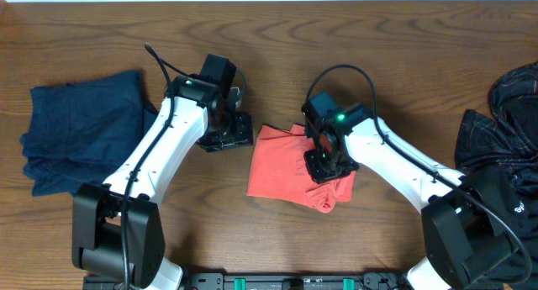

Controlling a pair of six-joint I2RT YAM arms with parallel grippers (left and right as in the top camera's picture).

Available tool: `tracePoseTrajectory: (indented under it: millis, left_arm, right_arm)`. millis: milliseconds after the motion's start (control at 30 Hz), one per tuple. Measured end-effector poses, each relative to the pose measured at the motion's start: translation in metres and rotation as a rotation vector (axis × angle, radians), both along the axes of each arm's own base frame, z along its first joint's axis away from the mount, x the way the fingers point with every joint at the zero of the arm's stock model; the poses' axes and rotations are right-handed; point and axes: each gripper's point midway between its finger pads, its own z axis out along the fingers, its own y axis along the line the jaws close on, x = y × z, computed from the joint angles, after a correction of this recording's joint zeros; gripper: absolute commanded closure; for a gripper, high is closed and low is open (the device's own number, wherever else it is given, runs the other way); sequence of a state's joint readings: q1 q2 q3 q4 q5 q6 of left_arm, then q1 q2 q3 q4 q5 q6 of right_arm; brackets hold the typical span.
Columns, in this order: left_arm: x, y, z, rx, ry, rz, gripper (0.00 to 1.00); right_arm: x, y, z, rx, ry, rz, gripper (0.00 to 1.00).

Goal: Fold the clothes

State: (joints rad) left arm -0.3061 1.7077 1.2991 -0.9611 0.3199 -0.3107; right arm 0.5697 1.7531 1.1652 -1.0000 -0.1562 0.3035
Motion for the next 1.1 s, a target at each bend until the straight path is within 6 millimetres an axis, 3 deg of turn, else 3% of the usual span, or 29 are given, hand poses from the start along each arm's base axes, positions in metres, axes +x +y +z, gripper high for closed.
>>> tracePoseTrajectory:
  millis: [67, 167, 367, 567, 600, 700, 800, 900, 1100]
  left_arm:
    - [0.0, 0.0, 0.0, 0.0, 0.0, 0.0, 0.4]
    - [0.0, 0.0, 0.0, 0.001, 0.002, 0.0, 0.4]
    - [-0.001, 0.0, 0.0, 0.001, 0.002, 0.0, 0.4]
    - [0.002, -0.002, 0.0, -0.003, -0.012, -0.003, 0.4]
    - [0.004, -0.003, 0.001, -0.006, -0.022, -0.006, 0.37]
    - [0.014, -0.013, 0.003, -0.023, -0.073, -0.024, 0.35]
    - [0.023, -0.025, 0.006, -0.043, -0.128, -0.046, 0.34]
    - [0.033, -0.039, 0.011, -0.067, -0.193, -0.075, 0.33]
    - [0.042, -0.061, 0.01, -0.094, -0.255, -0.138, 0.32]
  right_arm:
    - [-0.006, -0.014, -0.009, -0.064, 0.009, -0.022, 0.86]
    - [-0.014, -0.043, -0.016, -0.2, 0.022, -0.107, 0.84]
    - [0.0, -0.088, -0.015, -0.342, -0.018, -0.276, 0.81]
    - [0.009, -0.103, -0.013, -0.377, -0.055, -0.311, 0.78]
    - [0.012, -0.104, -0.012, -0.381, -0.07, -0.312, 0.73]
    - [0.038, -0.114, -0.008, -0.406, -0.192, -0.336, 0.59]
    - [0.066, -0.128, -0.002, -0.432, -0.31, -0.391, 0.52]
    - [0.084, -0.14, 0.003, -0.449, -0.385, -0.431, 0.51]
    - [0.071, -0.147, 0.012, -0.445, -0.304, -0.439, 0.53]
